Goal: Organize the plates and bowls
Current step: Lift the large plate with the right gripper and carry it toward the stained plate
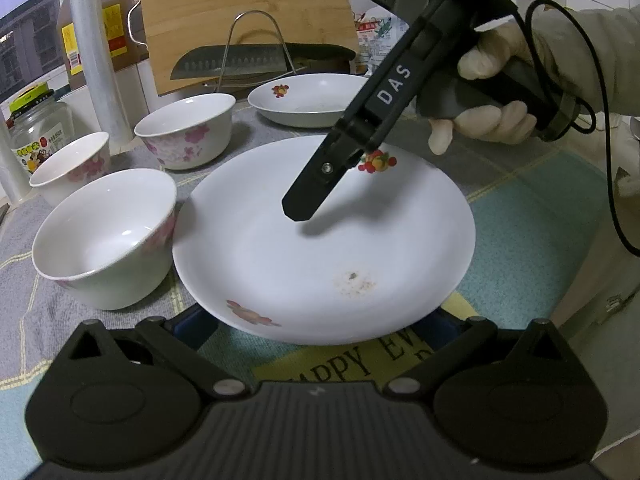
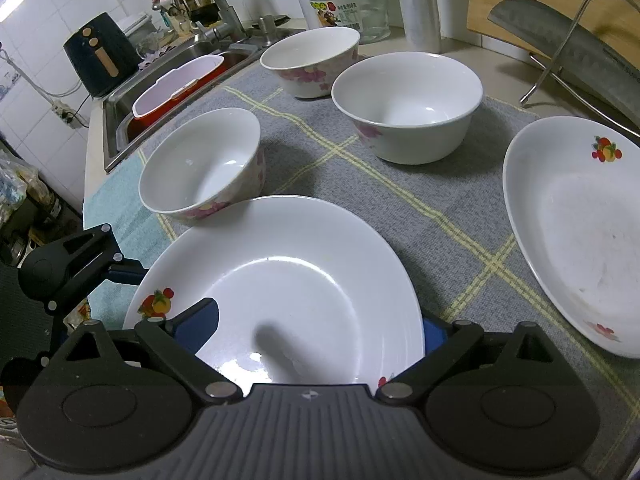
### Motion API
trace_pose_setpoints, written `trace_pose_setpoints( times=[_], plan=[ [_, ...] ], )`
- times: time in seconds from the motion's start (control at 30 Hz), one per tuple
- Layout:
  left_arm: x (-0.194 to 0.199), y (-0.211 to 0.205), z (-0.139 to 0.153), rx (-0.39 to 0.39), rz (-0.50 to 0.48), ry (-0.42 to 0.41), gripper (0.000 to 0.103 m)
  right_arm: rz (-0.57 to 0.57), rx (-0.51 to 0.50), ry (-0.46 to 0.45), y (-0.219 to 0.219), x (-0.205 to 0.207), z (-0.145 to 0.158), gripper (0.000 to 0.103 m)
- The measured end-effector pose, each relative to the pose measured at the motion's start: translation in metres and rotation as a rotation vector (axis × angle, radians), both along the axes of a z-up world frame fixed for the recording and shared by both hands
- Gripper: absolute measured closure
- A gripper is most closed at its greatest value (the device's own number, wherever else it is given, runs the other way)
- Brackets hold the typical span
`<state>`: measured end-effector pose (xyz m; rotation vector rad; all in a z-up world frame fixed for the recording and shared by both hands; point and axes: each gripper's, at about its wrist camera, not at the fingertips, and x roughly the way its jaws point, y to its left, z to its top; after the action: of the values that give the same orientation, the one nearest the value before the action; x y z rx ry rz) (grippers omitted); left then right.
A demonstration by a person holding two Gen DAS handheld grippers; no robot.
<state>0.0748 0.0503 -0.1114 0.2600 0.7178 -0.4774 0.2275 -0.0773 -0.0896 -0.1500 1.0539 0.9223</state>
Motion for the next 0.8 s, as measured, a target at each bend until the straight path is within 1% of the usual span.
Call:
trace_pose_setpoints(
  times=[0.37,0.8],
  plan=[
    [-0.002,0.0,0.003,-0.006,-0.01,-0.001,0.001,-0.009,0.008,-0.017,-0.006,-0.008,0.009,0.003],
    [-0.01,-0.018,0.015,-0.01,-0.011,-0.002,0.001,-0.012,0.038,-0.034,-0.031,-0.023,0.022,0.003]
  ],
)
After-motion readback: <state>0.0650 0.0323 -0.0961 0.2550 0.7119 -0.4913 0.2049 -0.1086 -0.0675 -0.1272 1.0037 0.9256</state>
